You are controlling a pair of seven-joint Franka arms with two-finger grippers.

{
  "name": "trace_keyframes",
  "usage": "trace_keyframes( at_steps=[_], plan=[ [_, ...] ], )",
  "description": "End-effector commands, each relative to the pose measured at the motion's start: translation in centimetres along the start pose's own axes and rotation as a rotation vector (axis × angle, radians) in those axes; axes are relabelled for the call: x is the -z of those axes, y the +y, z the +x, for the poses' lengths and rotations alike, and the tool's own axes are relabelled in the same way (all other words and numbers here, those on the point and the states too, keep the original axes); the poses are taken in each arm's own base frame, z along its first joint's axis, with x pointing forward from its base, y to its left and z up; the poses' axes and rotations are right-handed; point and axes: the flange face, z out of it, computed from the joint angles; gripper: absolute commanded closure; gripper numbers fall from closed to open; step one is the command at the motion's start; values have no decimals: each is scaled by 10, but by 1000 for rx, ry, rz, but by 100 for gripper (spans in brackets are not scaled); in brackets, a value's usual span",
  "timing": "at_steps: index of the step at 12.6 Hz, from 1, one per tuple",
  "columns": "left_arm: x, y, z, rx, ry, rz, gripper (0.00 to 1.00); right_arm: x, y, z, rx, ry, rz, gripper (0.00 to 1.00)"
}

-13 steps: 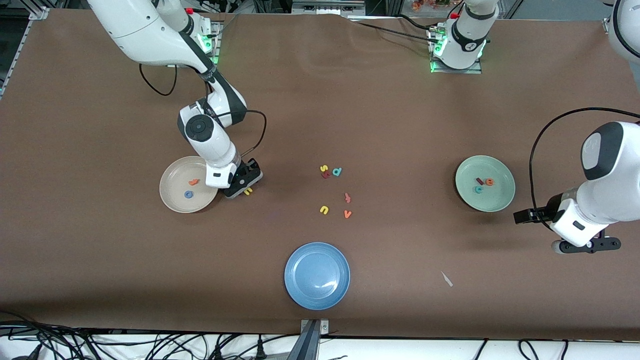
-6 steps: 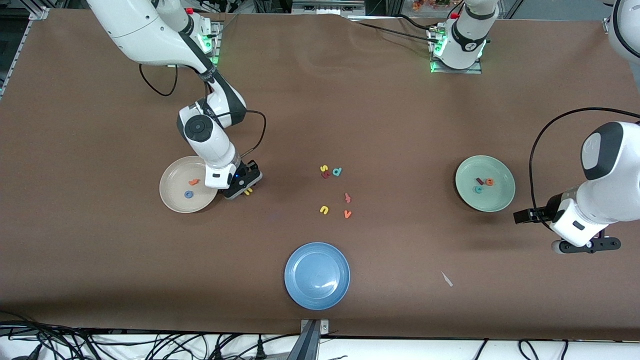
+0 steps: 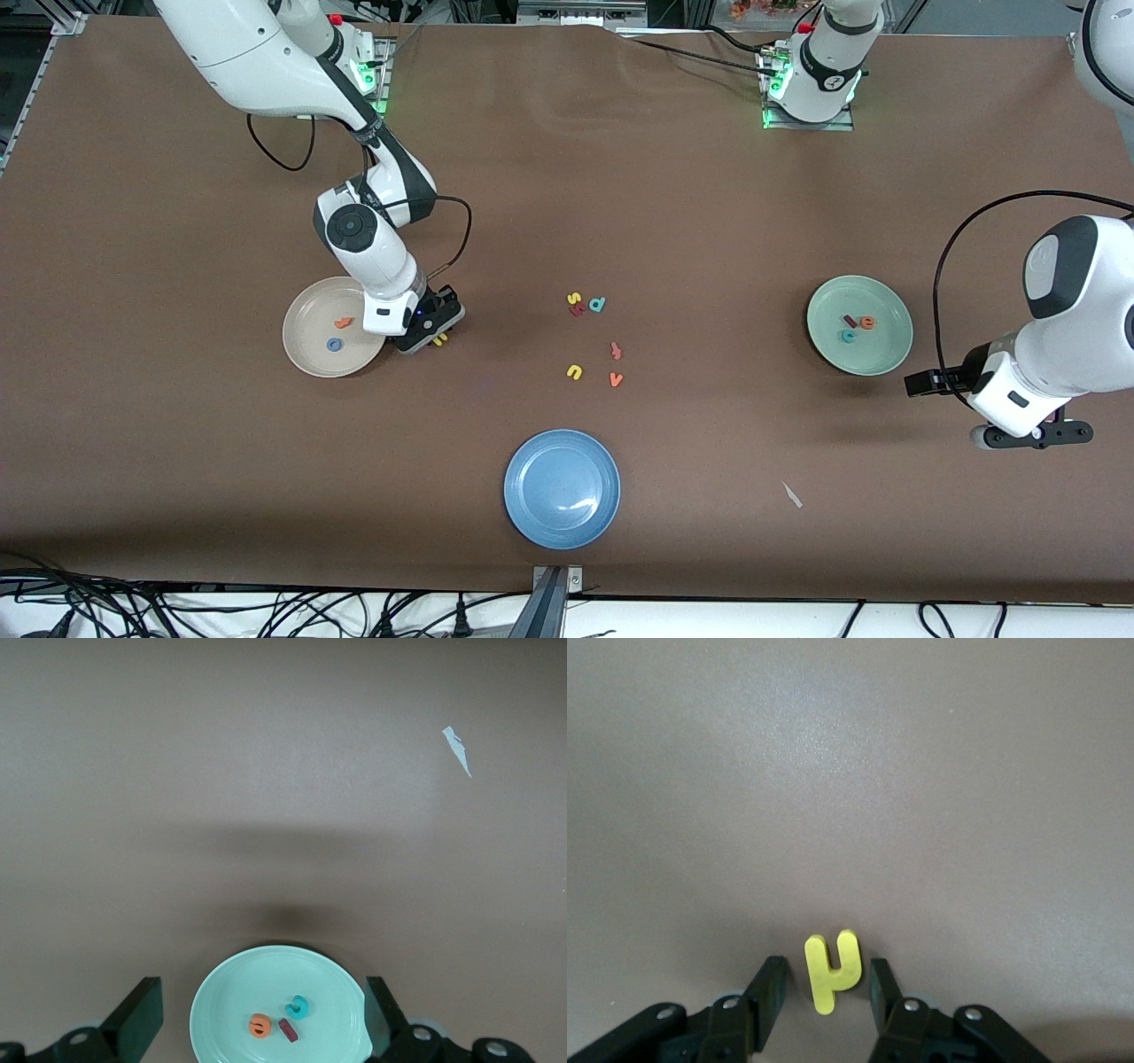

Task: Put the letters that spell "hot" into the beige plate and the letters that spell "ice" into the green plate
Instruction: 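Lower and grasp the second yellow letter with the right gripper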

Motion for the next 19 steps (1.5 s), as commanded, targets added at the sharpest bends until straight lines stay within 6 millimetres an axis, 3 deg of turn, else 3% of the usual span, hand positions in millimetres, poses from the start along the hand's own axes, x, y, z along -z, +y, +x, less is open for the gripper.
trace_keyframes(
  at_steps=[1, 5, 8, 10, 13, 16, 19],
  plan=[
    [10, 1, -1, -7, -4, -9, 0, -11, 3, 4, 12, 8, 8, 57],
    [10, 0, -1, -6, -5, -8, 0, -11, 4, 4, 11, 10, 9, 77],
    [9, 3, -2, -11, -6, -7, 0, -1, 5, 7, 12, 19, 3, 79],
    [10, 3, -1, -10, -5, -8, 0, 16, 7, 10, 14, 8, -7, 79],
    [9, 4, -1, -13, -6, -6, 0, 53, 34, 9, -15, -32, -31, 79],
    [9, 5, -1, -15, -4, -4, 0, 76, 63, 2, 2, -53, -43, 79],
    [7, 4, -1, -15, -7, -4, 0, 83, 117, -20, -16, -68, -53, 79]
  ],
)
